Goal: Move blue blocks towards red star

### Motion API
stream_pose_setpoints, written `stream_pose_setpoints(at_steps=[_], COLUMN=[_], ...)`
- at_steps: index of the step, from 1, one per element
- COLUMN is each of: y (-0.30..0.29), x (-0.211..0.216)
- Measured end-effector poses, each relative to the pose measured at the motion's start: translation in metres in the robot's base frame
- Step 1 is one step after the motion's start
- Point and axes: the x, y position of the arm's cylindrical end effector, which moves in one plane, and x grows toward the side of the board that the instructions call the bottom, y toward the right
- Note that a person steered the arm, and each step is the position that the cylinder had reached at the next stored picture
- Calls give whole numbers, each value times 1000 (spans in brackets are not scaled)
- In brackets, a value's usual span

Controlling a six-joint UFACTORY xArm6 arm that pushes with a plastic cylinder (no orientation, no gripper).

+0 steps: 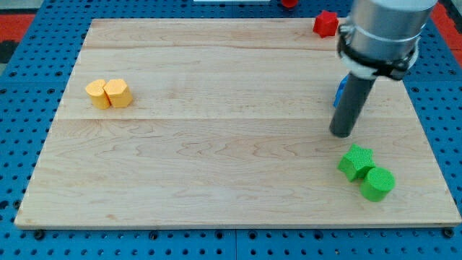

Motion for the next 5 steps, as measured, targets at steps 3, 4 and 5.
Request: stream_pose_setpoints(at_steps=[3, 4, 5], y=[23, 26, 58], x=[-74, -117, -124])
